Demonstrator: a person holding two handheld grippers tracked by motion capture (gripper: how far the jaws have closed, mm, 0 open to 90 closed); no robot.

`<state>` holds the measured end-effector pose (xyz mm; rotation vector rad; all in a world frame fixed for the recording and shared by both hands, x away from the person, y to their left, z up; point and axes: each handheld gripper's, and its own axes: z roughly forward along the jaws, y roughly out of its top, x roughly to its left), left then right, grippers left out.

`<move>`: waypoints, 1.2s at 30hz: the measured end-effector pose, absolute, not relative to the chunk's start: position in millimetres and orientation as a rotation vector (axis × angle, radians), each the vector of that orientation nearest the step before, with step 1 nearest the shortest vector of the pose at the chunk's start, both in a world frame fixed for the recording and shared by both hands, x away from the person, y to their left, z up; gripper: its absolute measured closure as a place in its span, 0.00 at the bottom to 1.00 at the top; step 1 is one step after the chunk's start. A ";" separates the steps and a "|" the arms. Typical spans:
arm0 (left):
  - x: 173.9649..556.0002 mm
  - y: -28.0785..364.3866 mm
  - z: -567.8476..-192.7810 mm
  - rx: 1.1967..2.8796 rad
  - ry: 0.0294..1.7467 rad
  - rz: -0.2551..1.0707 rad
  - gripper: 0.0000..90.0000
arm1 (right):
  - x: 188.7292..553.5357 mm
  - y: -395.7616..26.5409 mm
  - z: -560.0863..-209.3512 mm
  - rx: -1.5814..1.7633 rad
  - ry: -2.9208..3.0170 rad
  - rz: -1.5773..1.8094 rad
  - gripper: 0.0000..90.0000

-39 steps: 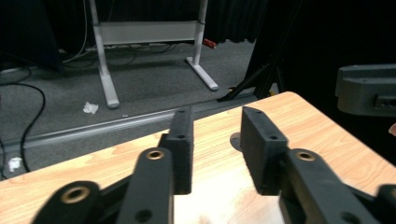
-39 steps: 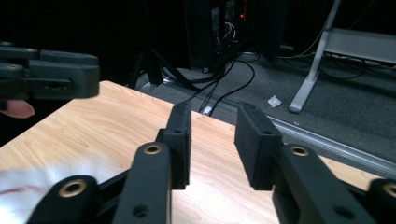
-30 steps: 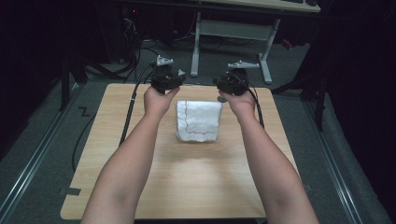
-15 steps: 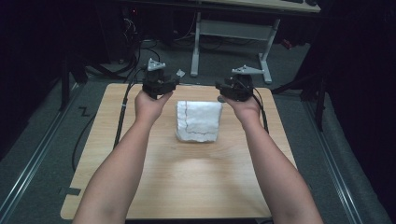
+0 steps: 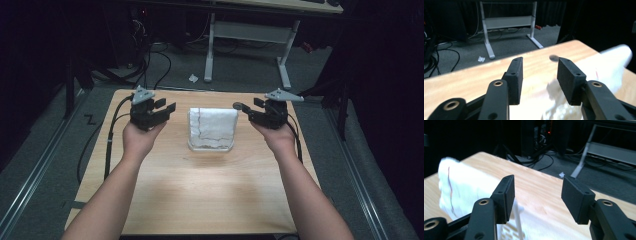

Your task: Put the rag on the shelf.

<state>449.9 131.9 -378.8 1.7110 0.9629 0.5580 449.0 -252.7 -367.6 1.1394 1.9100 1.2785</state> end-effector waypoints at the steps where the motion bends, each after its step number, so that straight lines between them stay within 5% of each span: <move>1: 441.5 136.3 -383.9 1.714 0.961 0.562 0.61 | 442.0 -254.4 -371.4 1.136 1.916 1.271 0.48; 8: 389.3 155.3 -430.8 1.783 0.955 0.553 0.61 | 399.0 -269.2 -406.2 1.147 1.925 1.243 0.48; 20: 324.0 158.4 -521.9 1.897 1.046 0.315 0.57 | 331.9 -269.4 -493.6 1.222 2.009 1.170 0.41; 24: 322.7 150.1 -529.9 1.993 1.023 0.415 0.56 | 308.8 -269.2 -513.5 1.242 2.073 1.141 0.42; 36: 330.0 158.8 -528.9 1.918 1.057 0.328 0.49 | 319.2 -270.9 -527.1 1.270 2.111 1.097 0.42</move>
